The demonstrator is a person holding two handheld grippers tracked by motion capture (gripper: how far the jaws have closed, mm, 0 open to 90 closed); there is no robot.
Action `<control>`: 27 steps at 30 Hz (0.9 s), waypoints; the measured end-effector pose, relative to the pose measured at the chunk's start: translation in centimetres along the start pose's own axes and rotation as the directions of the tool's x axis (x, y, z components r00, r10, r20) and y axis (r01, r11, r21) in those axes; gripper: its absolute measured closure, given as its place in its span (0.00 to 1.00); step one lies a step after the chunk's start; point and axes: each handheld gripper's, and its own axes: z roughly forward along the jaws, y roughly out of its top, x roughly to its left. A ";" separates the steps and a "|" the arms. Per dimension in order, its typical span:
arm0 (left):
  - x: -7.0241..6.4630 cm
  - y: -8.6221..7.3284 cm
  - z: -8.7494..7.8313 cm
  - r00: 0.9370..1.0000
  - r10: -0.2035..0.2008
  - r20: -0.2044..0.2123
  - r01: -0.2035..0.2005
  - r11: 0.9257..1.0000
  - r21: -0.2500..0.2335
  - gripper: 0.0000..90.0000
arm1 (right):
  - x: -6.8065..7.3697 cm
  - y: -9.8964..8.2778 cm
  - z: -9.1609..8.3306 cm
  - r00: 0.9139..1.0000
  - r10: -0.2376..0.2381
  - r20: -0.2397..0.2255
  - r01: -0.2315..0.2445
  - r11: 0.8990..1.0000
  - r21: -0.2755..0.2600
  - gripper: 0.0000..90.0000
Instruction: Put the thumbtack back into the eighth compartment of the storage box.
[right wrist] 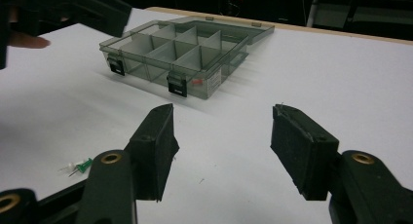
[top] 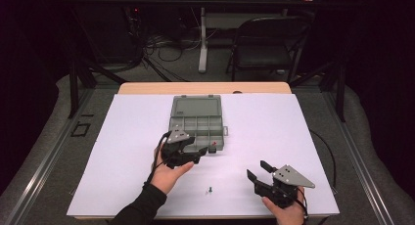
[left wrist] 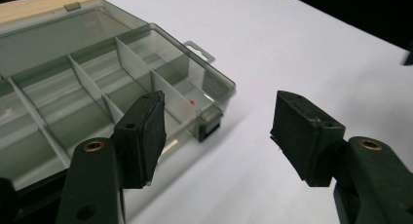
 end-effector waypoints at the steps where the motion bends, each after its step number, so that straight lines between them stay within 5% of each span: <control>1: -0.1 -0.4 -0.5 1.000 -0.006 0.015 0.006 1.000 -0.005 0.41 | 0.0 0.0 0.0 1.000 0.000 0.000 0.000 1.000 0.001 0.46; 15: -1.7 -4.6 -4.7 1.000 0.026 0.017 -0.026 0.999 -0.020 0.41 | 0.1 0.0 0.1 1.000 0.005 -0.004 -0.005 1.000 -0.001 0.46; 27: -3.0 -6.5 -3.9 0.997 -0.007 0.082 0.005 1.000 0.028 0.51 | 0.1 0.0 0.1 1.000 -0.001 -0.004 0.001 1.000 0.000 0.46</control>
